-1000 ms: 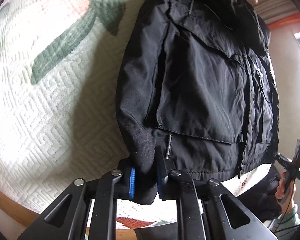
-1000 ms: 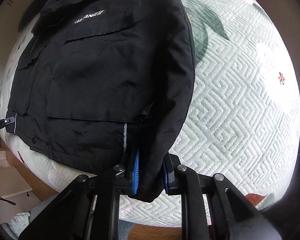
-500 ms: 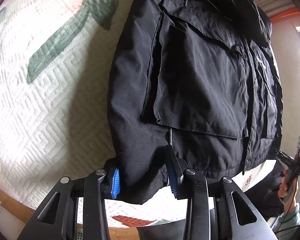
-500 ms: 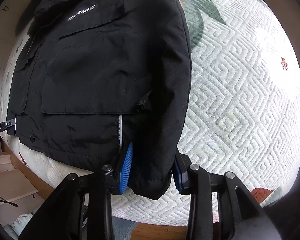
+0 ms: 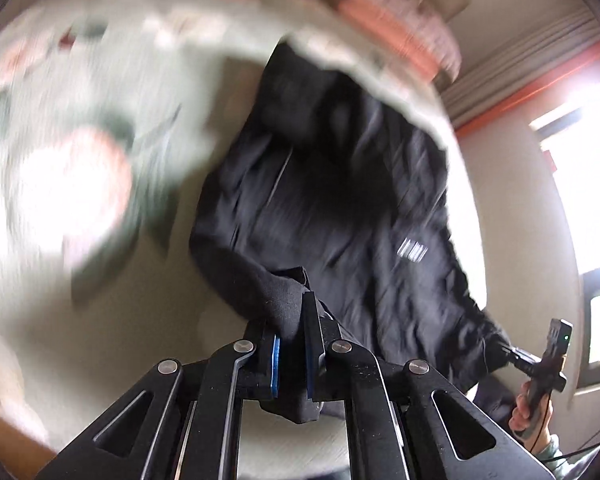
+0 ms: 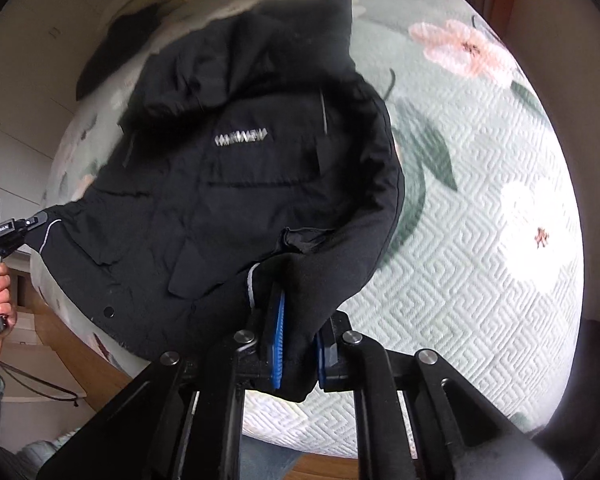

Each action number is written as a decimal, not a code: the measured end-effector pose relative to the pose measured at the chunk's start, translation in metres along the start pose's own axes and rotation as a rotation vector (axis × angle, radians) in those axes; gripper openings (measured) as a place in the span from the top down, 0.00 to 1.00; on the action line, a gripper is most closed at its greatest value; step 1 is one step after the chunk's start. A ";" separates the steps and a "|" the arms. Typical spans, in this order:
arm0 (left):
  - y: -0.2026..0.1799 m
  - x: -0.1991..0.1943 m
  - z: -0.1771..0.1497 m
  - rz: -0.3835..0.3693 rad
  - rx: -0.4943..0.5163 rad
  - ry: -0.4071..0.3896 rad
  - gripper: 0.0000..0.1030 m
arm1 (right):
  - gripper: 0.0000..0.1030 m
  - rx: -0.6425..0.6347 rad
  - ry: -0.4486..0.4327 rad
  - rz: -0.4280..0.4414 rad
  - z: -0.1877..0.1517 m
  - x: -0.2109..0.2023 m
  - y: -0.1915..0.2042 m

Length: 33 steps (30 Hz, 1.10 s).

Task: Fold large clothes
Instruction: 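Lift the hem and fold the jacket over toward the collar, then release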

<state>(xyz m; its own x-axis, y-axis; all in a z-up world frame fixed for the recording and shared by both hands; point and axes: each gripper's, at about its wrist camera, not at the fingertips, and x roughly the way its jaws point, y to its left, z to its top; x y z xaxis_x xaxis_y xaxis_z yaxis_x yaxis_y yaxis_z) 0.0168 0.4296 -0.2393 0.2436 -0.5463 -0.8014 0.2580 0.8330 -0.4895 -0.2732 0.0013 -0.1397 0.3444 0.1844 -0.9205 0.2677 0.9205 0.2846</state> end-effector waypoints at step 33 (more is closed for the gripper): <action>0.040 0.137 0.302 -0.285 -0.158 0.050 0.81 | 0.62 0.334 -0.061 0.154 0.343 0.123 -0.105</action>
<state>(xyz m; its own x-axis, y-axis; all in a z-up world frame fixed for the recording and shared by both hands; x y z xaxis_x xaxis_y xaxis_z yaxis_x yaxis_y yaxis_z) 0.3431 0.3617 -0.2647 0.1348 -0.7578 -0.6384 0.1598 0.6525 -0.7407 0.0499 -0.1912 -0.1905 0.4538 0.2823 -0.8452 0.4838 0.7184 0.4998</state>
